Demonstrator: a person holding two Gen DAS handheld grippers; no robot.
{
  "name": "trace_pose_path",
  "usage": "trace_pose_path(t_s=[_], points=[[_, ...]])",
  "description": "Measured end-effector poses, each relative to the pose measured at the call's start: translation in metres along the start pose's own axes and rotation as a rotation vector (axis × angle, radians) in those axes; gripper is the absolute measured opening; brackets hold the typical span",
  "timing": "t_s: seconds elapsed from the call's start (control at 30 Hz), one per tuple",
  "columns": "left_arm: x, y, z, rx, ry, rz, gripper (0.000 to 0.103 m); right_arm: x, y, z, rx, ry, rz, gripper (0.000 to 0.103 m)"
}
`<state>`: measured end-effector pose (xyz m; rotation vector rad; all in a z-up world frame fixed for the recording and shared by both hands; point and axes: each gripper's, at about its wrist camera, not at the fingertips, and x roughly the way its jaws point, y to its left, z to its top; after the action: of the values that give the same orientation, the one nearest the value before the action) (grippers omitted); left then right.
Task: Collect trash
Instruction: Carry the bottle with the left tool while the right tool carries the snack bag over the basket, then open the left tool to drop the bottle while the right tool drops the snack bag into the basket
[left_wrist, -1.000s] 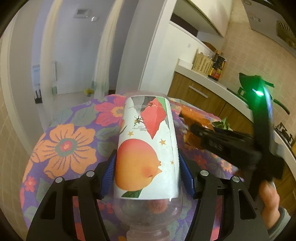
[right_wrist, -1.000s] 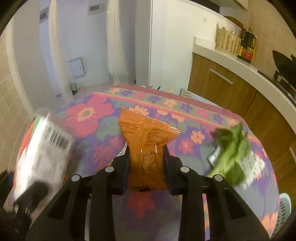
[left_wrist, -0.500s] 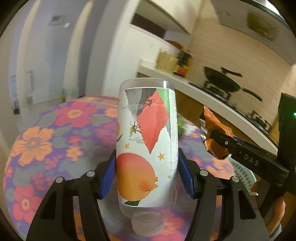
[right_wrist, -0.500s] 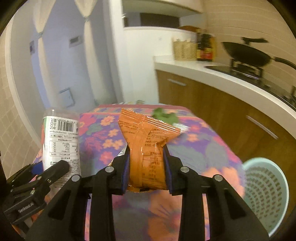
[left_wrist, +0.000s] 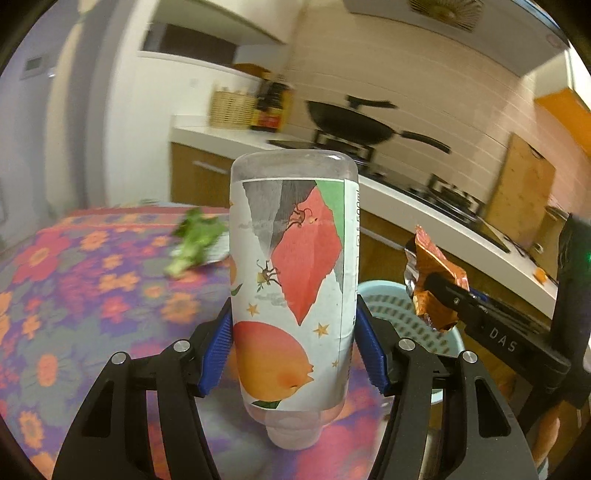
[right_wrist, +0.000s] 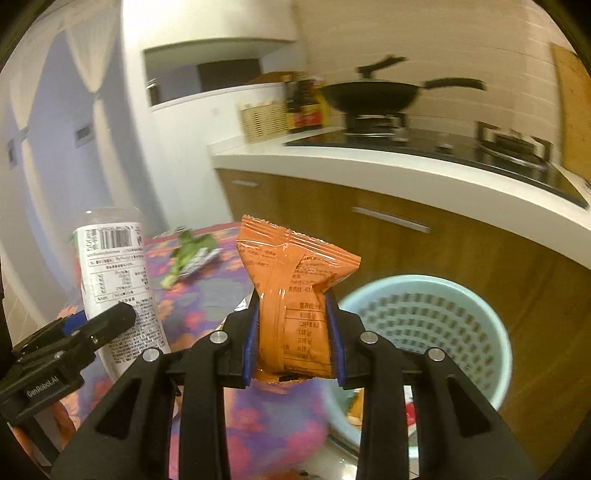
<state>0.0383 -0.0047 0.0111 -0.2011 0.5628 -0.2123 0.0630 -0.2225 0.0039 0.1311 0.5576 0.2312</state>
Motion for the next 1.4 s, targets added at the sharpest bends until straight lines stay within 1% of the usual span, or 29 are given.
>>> trace_pose_path(t_s=[0.17,0.37,0.43,0.5,0.57,0.63,0.7,0.73,0.83,0.9,0.93,1.03,1.13,1.4], points=[[0.028,-0.045,0.006,0.031,0.031,-0.067,0.058,-0.006,-0.057,-0.003,0.087,-0.006,-0.06,0.028],[0.064,-0.095,0.009,0.075,0.066,-0.125,0.058,0.004,-0.113,-0.014,0.194,0.03,-0.106,0.029],[0.078,-0.109,0.009,0.085,0.08,-0.14,0.058,0.012,-0.124,-0.018,0.216,0.053,-0.119,0.029],[0.09,-0.12,0.008,0.088,0.098,-0.149,0.058,0.021,-0.133,-0.024,0.222,0.082,-0.154,0.029],[0.101,-0.126,0.007,0.09,0.112,-0.154,0.058,0.029,-0.141,-0.031,0.222,0.11,-0.184,0.029],[0.114,-0.133,0.006,0.093,0.129,-0.153,0.058,0.036,-0.147,-0.035,0.228,0.134,-0.197,0.029],[0.126,-0.137,0.004,0.095,0.149,-0.15,0.058,0.043,-0.152,-0.04,0.234,0.158,-0.21,0.03],[0.131,-0.138,0.003,0.096,0.156,-0.146,0.059,0.046,-0.154,-0.042,0.239,0.168,-0.215,0.033],[0.143,-0.141,0.0,0.098,0.178,-0.135,0.059,0.052,-0.163,-0.045,0.259,0.188,-0.216,0.035],[0.148,-0.141,-0.001,0.095,0.191,-0.132,0.059,0.055,-0.167,-0.047,0.267,0.198,-0.221,0.037],[0.152,-0.14,-0.002,0.093,0.2,-0.131,0.059,0.056,-0.169,-0.048,0.272,0.204,-0.219,0.039],[0.158,-0.138,-0.005,0.096,0.217,-0.119,0.06,0.06,-0.17,-0.048,0.277,0.217,-0.206,0.041],[0.16,-0.136,-0.006,0.093,0.232,-0.113,0.062,0.063,-0.169,-0.047,0.275,0.228,-0.205,0.042],[0.145,-0.127,0.0,0.082,0.199,-0.103,0.064,0.055,-0.167,-0.043,0.291,0.219,-0.184,0.042]])
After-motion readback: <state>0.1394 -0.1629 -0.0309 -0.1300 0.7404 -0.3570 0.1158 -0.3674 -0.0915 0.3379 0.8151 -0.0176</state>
